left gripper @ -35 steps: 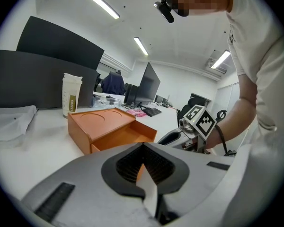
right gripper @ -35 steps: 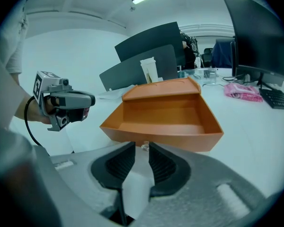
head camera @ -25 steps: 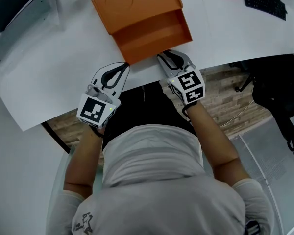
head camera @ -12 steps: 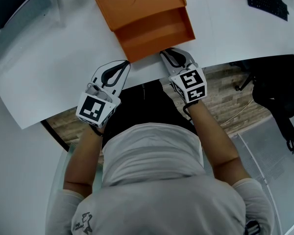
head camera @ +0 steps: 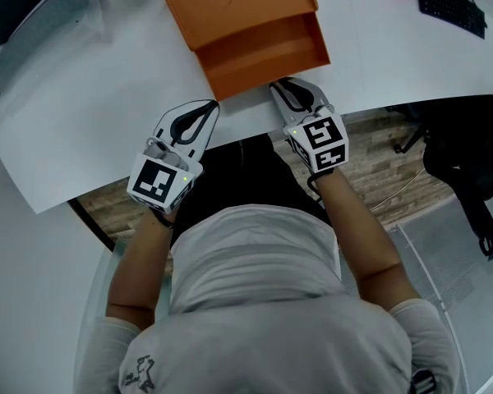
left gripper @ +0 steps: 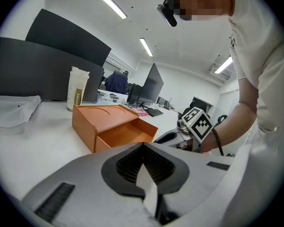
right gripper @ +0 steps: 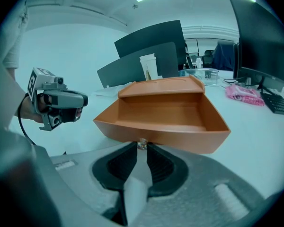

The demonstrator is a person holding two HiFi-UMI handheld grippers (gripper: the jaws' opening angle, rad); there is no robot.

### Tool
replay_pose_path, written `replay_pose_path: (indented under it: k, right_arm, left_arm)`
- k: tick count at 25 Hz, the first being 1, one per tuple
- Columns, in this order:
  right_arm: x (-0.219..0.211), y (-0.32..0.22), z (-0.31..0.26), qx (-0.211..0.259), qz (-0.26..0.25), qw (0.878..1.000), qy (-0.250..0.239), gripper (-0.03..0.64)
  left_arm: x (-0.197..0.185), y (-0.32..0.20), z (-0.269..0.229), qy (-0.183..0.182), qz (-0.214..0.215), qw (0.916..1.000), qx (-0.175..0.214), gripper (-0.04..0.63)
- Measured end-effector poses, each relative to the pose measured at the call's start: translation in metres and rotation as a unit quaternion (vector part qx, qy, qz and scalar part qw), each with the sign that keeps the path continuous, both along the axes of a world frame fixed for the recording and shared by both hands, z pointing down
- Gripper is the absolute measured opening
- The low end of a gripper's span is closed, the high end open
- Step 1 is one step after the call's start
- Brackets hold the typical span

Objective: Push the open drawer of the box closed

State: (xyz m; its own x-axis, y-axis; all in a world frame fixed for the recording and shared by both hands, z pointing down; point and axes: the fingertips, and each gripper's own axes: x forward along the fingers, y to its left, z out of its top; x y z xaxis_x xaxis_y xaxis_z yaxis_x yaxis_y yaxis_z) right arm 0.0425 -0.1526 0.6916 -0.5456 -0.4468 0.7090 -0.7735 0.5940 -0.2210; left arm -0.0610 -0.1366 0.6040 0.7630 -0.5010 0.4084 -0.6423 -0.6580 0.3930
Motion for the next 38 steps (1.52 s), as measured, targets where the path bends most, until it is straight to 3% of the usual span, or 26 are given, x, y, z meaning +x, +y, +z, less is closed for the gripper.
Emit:
replay_pose_path:
  k: [38]
  right_arm:
    - [-0.027,-0.071,0.001,0.002,-0.008,1.0,-0.007,0.067]
  left_arm:
    - [-0.02,-0.063,-0.001,-0.007,-0.011,0.9999,-0.003,-0.002]
